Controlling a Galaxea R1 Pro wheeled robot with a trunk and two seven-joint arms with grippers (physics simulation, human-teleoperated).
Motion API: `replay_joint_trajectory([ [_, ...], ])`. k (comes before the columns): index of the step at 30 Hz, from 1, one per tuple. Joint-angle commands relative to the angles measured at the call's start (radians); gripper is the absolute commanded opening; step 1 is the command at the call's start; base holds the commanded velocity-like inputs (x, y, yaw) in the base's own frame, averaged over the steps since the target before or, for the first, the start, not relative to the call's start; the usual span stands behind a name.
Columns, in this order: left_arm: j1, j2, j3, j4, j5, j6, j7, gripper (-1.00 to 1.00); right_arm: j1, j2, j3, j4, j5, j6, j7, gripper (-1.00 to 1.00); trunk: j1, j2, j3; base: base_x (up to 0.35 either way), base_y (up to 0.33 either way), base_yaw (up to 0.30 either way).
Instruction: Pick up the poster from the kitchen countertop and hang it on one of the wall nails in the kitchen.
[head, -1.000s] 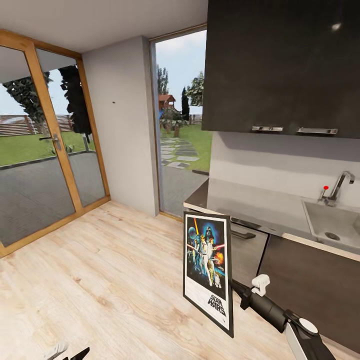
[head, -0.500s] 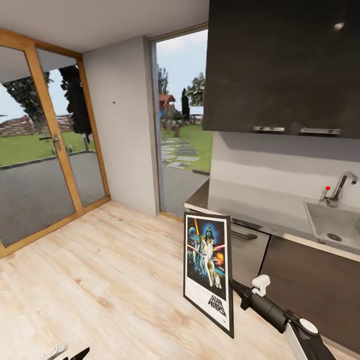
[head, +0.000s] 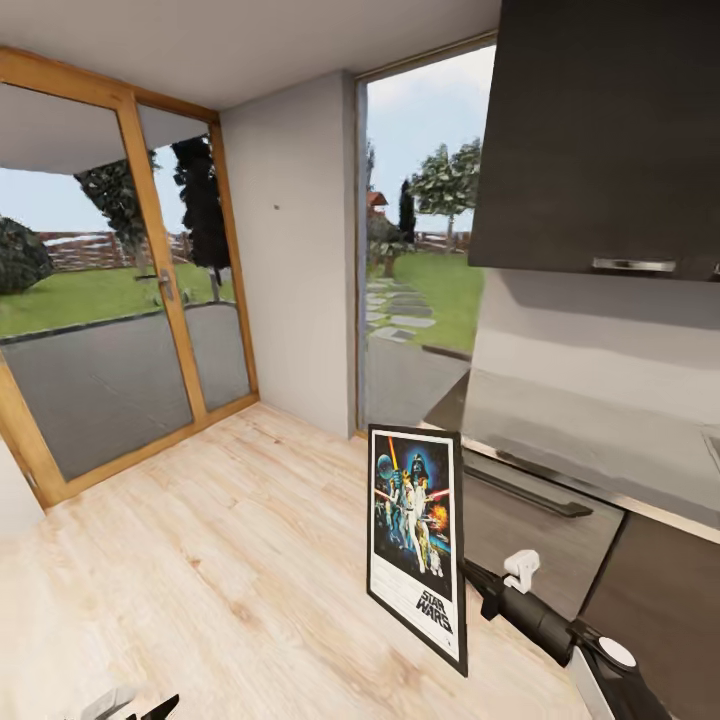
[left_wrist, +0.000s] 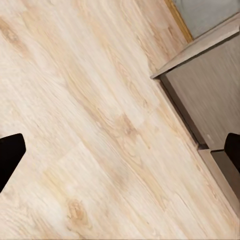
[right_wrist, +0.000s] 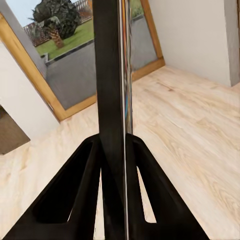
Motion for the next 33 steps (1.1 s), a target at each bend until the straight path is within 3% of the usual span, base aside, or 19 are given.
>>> replay_joint_trajectory([
  [1,-0.001,0.0,-0.008,0.001,0.003,-0.009,-0.001,1.0,0.0,0.0,-0.001,0.001,-0.004,0.0,0.005,-1.0,0.001,-0.001,0.0,0.258,0.198,0.276],
  [10,-0.001,0.0,-0.008,0.001,0.003,-0.008,-0.001,1.0,0.0,0.0,-0.002,0.001,-0.004,0.0,0.005,-1.0,0.001,-0.001,0.003,0.259,0.22,0.211],
  [33,-0.001,0.0,-0.008,0.001,0.003,-0.007,-0.001,1.0,0.0,0.0,-0.003,0.001,-0.006,0.0,0.005,-1.0,0.001,-0.001,0.003,0.257,0.27,0.01],
])
